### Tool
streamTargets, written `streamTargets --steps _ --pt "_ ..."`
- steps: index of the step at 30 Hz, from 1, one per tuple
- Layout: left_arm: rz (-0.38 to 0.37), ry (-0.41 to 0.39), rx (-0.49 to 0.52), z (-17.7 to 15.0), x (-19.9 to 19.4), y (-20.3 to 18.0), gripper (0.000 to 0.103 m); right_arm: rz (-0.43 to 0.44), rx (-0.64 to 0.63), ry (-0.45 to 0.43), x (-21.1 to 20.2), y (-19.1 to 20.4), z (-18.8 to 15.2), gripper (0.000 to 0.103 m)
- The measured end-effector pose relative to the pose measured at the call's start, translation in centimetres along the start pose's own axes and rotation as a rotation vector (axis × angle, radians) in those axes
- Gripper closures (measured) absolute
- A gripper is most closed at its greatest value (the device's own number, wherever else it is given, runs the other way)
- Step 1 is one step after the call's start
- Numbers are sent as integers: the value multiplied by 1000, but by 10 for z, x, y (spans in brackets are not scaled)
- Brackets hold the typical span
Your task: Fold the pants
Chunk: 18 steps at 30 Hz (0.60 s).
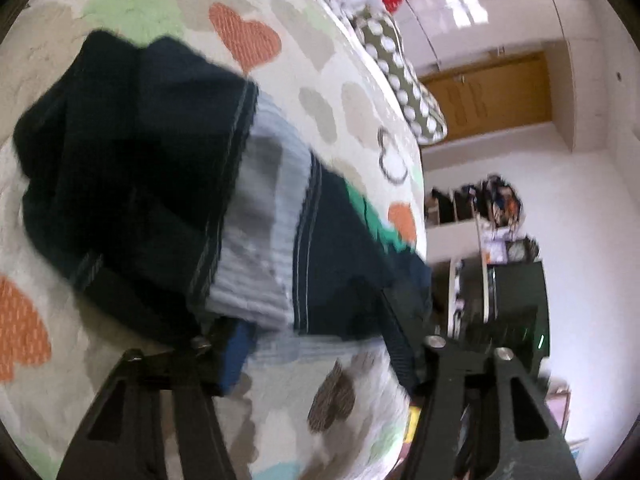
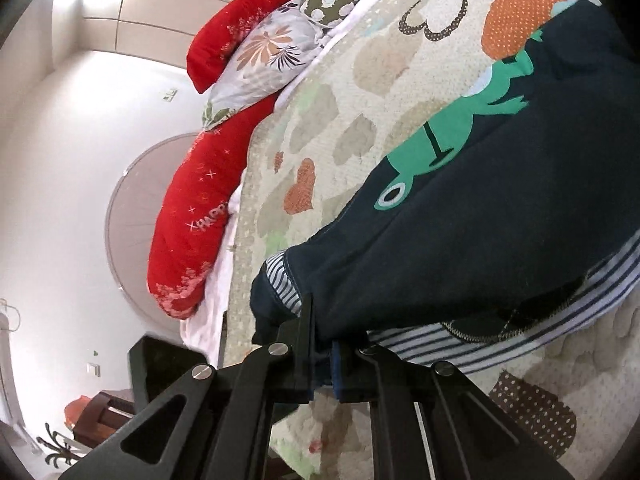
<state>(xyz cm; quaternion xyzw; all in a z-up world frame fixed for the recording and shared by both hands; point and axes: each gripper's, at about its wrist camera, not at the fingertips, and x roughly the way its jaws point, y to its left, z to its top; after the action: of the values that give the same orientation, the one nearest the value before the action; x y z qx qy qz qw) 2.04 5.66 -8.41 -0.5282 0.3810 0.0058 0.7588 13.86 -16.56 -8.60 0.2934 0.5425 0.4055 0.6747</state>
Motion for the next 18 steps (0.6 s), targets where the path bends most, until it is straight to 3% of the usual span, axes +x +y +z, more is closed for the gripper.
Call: streamTargets --steps 1,5,9,13,18 --pt "14 2 1 5 2 0 101 7 3 3 0 -1 -2 96" --pt "54 -33 30 11 -5 -4 98 -4 3 15 7 -12 -4 92" --pt "73 -67 60 8 -20 -7 98 -30 85 13 6 -40 -1 61" --pt "103 -85 107 7 -26 -13 98 -38 144 -34 -6 -62 4 59" --pt "126 -108 140 6 -32 -16 98 -113 147 -172 -51 -82 22 59"
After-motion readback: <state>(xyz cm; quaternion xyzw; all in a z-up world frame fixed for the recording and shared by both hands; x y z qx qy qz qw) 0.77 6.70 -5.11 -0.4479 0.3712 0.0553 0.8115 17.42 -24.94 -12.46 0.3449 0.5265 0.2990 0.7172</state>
